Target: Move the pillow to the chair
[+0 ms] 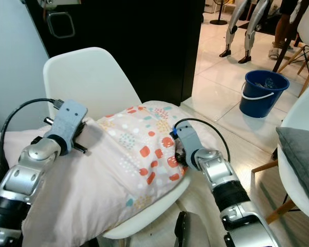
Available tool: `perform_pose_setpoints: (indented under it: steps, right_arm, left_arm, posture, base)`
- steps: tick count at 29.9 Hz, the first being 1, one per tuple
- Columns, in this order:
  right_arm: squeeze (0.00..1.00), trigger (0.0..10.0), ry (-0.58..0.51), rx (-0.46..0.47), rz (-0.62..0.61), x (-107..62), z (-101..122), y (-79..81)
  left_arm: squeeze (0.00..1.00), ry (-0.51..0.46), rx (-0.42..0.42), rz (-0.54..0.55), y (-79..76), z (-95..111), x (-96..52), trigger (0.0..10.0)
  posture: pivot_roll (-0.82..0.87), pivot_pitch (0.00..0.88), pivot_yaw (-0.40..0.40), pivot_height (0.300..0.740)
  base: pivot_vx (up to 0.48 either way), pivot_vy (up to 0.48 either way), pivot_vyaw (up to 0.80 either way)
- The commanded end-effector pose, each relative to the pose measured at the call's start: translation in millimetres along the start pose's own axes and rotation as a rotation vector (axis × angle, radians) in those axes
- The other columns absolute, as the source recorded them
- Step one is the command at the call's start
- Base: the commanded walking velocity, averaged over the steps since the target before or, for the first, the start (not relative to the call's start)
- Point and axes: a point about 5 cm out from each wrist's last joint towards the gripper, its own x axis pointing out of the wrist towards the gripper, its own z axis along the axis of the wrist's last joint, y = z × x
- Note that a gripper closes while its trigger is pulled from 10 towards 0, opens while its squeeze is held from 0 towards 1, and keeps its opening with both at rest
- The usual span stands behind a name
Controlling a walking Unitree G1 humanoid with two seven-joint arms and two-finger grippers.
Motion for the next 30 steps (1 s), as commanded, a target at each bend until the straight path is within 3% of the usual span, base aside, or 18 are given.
perform_pose_setpoints:
  steps: [1, 4, 10, 14, 15, 16, 17, 18, 21, 23, 25, 26, 30]
  right_arm:
    - [1.0, 10.0, 0.013, -0.018, -0.028, -5.2, -3, -7.8]
    - [1.0, 10.0, 0.051, -0.043, -0.059, -16.5, -10, -25.7]
    - [1.0, 10.0, 0.101, -0.056, -0.015, -40.7, -26, -44.0]
    - [1.0, 10.0, 0.057, -0.02, -0.016, -49.1, -24, -51.8]
    - [1.0, 10.0, -0.022, 0.021, -0.033, -51.9, -15, -57.2]
    - [0.1, 10.0, -0.099, 0.072, -0.047, -54.8, -6, -61.7]
    - [0.0, 10.0, -0.175, 0.122, -0.053, -57.6, 2, -65.1]
    - [0.0, 10.0, -0.175, 0.122, -0.053, -57.6, 2, -65.1]
    - [0.0, 10.0, -0.327, 0.221, -0.026, -63.7, 18, -66.4]
    - [0.0, 10.0, -0.468, 0.271, 0.037, -65.9, 31, -57.6]
    - [0.0, 10.0, -0.508, 0.281, 0.062, -65.0, 35, -51.9]
    - [0.0, 10.0, -0.539, 0.292, 0.092, -63.1, 39, -43.6]
    - [0.0, 10.0, -0.553, 0.302, 0.112, -60.2, 41, -35.9]
  left_arm:
    - [0.0, 0.034, 0.044, -0.02, -2.3, -9, -0.9, 10.0]
    - [0.0, 0.059, 0.082, -0.041, -6.9, -15, -1.3, 10.0]
    - [0.0, 0.124, 0.14, -0.043, -6.4, -27, -2.9, 10.0]
    - [0.0, 0.138, 0.143, -0.045, -4.4, -30, -4.0, 10.0]
    - [0.0, 0.146, 0.133, -0.087, -4.8, -31, -5.7, 10.0]
    - [0.0, 0.141, 0.129, -0.121, -4.3, -30, -7.5, 10.0]
    - [0.0, 0.134, 0.124, -0.139, -1.9, -27, -9.1, 10.0]
    - [0.0, 0.134, 0.124, -0.139, -1.9, -27, -9.1, 10.0]
    - [0.0, 0.14, 0.16, -0.179, 9.6, -23, -13.2, 10.0]
    - [0.0, 0.099, 0.134, -0.154, 31.8, -7, -15.5, 10.0]
    - [0.0, 0.074, 0.109, -0.137, 39.7, 2, -16.1, 10.0]
    - [0.0, 0.043, 0.053, -0.139, 44.4, 12, -16.4, 10.0]
    - [0.0, 0.01, -0.012, -0.17, 37.9, 21, -17.0, 10.0]
  posture:
    - [-0.01, 0.037, -0.009, 0.49]
    - [-0.01, 0.036, -0.011, 0.49]
    - [-0.01, 0.028, -0.016, 0.49]
    - [-0.01, 0.026, -0.016, 0.49]
    - [-0.01, 0.023, -0.016, 0.49]
    - [-0.01, 0.022, -0.013, 0.49]
    - [-0.01, 0.022, -0.012, 0.49]
    - [-0.01, 0.022, -0.012, 0.49]
    - [-0.01, 0.021, -0.014, 0.49]
    - [0.0, 0.019, -0.016, 0.5]
    - [0.0, 0.018, -0.013, 0.505]
    - [0.01, 0.02, -0.012, 0.515]
    - [0.01, 0.022, -0.009, 0.525]
  base:
    - [0.0, 0.0, 0.0]
    - [0.0, 0.0, 0.0]
    - [0.0, 0.0, 0.0]
    - [0.0, 0.0, 0.0]
    - [0.0, 0.0, 0.0]
    - [0.0, 0.0, 0.0]
    - [0.0, 0.0, 0.0]
    - [0.0, 0.0, 0.0]
    - [0.0, 0.0, 0.0]
    - [0.0, 0.0, 0.0]
    - [0.0, 0.0, 0.0]
    - [0.0, 0.0, 0.0]
    - [-0.24, 0.0, 0.0]
